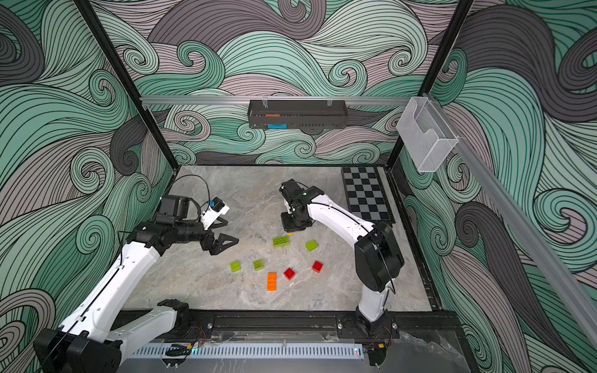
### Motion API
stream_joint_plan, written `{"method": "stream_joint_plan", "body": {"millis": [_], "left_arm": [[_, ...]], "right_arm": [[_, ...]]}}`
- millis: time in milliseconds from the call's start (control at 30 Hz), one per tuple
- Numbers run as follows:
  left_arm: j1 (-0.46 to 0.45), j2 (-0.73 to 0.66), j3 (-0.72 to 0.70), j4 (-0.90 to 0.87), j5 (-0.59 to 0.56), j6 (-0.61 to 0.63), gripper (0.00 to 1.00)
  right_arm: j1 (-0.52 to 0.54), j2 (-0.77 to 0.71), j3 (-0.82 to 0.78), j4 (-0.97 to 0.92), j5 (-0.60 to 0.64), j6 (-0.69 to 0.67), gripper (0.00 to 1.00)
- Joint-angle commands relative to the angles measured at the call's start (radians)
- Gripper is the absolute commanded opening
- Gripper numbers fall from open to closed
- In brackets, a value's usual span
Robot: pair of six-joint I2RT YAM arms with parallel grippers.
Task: Assemble a giraffe with lego
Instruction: Assemble the lego brick with the lego brick.
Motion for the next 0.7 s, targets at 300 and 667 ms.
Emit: {"method": "stream_joint_plan", "body": {"millis": [300,667], "left_arm": [[-0.015,-0.019,-0.014,0.024,-0.046,-0.008,0.99],[-0.028,-0.024,-0.024,0.032,-0.044,-0.008,0.99]], "right_arm": [[0.054,0.091,0.037,0.000,0.121,0.122,0.00],[0.069,0.213,0.151,-0.034,0.141,0.134,0.00]]}}
